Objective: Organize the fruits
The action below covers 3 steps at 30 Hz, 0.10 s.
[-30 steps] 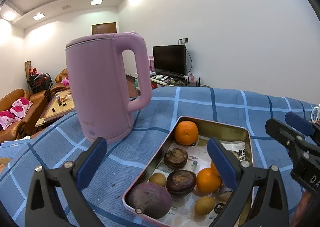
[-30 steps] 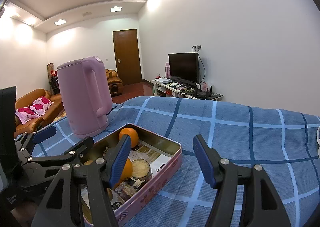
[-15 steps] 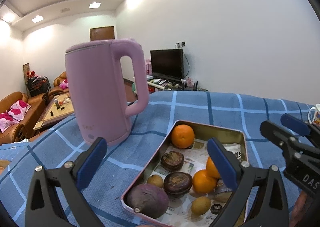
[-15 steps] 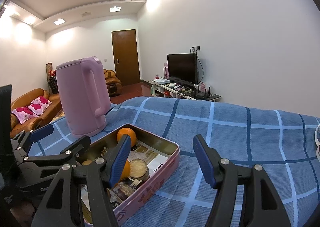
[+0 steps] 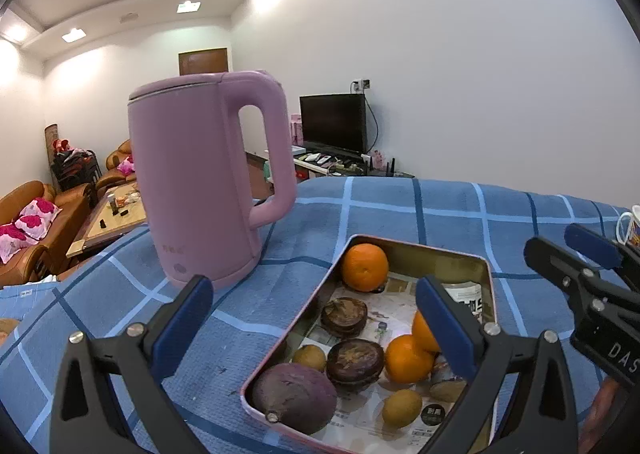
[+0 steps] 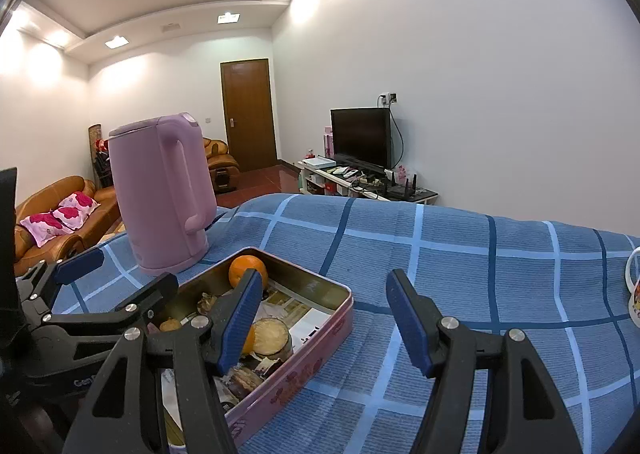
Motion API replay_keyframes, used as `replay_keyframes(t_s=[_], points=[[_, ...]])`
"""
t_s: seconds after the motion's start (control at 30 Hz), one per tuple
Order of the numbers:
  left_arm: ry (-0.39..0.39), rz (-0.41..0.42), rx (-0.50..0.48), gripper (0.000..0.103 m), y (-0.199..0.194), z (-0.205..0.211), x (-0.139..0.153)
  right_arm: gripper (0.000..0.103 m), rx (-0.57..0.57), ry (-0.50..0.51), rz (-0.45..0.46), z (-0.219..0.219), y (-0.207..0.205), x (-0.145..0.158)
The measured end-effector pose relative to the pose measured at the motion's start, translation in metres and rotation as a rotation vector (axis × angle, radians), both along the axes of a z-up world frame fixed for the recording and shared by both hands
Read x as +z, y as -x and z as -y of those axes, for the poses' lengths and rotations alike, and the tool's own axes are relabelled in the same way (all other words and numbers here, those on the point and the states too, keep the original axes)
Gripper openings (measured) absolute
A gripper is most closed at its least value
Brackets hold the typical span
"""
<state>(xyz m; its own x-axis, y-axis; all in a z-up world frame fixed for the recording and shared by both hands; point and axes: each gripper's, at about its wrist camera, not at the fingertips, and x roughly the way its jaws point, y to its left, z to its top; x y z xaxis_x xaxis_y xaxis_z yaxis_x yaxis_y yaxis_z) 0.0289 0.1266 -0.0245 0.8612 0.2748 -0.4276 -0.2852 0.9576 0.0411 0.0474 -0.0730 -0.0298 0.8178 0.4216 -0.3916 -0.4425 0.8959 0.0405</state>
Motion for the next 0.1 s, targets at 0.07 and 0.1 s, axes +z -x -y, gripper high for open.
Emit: replay_keyframes(t_s=[0.07, 0.1], points=[[-0.002, 0.003, 0.006, 0.103, 0.0007, -0.0007, 0.0001, 0.066, -0.003, 0.000, -0.002, 0.0008, -0.0006, -0.0004], [-0.004, 0.006, 0.009, 0.103, 0.0013, -0.0006, 0.0003, 0.066, -0.004, 0.000, -0.003, 0.0012, -0.0006, -0.0005]])
